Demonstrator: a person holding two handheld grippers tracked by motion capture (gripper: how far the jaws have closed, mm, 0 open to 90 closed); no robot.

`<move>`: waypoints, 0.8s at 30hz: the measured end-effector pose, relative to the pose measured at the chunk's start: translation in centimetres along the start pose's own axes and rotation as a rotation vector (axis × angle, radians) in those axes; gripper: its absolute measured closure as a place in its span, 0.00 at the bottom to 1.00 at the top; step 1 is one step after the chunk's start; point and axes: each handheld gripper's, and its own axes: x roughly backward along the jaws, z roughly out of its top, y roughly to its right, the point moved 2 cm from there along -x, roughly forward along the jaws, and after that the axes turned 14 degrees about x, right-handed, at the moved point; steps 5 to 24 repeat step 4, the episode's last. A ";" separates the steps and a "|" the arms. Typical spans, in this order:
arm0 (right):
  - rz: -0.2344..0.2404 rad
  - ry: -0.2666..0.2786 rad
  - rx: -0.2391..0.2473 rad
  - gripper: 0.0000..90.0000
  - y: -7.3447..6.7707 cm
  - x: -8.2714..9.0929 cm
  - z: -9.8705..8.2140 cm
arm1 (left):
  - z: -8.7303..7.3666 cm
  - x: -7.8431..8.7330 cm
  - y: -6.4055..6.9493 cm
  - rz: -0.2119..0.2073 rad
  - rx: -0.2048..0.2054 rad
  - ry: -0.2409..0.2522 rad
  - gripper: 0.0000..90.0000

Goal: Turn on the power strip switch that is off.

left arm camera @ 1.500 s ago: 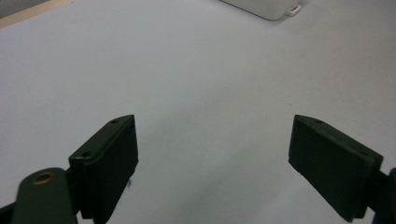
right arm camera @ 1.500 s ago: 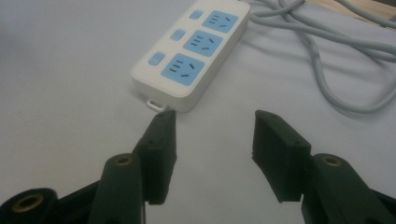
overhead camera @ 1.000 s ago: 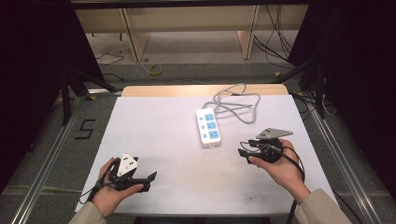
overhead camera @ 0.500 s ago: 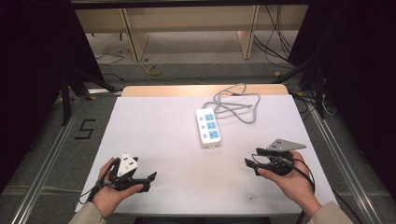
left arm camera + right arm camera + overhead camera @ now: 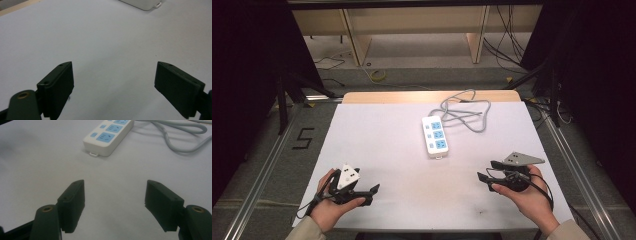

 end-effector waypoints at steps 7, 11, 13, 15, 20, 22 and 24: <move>0.001 -0.001 0.000 0.35 0.1 0.0 -0.1 | 0.0 -0.1 0.0 0.002 0.000 -0.001 0.17; 0.001 -0.001 0.000 0.35 0.1 0.0 -0.1 | 0.0 -0.1 0.0 0.002 0.000 -0.001 0.17; 0.001 -0.001 0.000 0.35 0.1 0.0 -0.1 | 0.0 -0.1 0.0 0.002 0.000 -0.001 0.17; 0.001 -0.001 0.000 0.35 0.1 0.0 -0.1 | 0.0 -0.1 0.0 0.002 0.000 -0.001 0.17; 0.001 -0.001 0.000 0.35 0.1 0.0 -0.1 | 0.0 -0.1 0.0 0.002 0.000 -0.001 0.17; 0.001 -0.001 0.000 0.35 0.1 0.0 -0.1 | 0.0 -0.1 0.0 0.002 0.000 -0.001 0.17; 0.001 -0.001 0.000 0.35 0.1 0.0 -0.1 | 0.0 -0.1 0.0 0.002 0.000 -0.001 0.17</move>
